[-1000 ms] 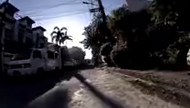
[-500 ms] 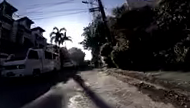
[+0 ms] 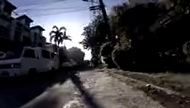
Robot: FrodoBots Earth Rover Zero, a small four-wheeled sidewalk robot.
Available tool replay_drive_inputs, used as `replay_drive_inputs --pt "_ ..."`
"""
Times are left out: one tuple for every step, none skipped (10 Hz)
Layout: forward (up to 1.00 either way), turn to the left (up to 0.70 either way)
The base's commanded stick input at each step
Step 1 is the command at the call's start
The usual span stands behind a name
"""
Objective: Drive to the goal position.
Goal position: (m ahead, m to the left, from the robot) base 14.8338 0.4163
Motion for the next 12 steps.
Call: replay_drive_inputs --pt "0.70 0.00" --pt "0.70 0.00" --pt "0.70 0.00" --pt "0.70 0.00" --pt "0.70 0.00" --pt "0.70 0.00" --pt "0.70 0.00" --pt "0.70 0.01" --pt "0.70 0.16" --pt "0.70 0.33" --pt "0.70 0.28" --pt "0.70 0.12"
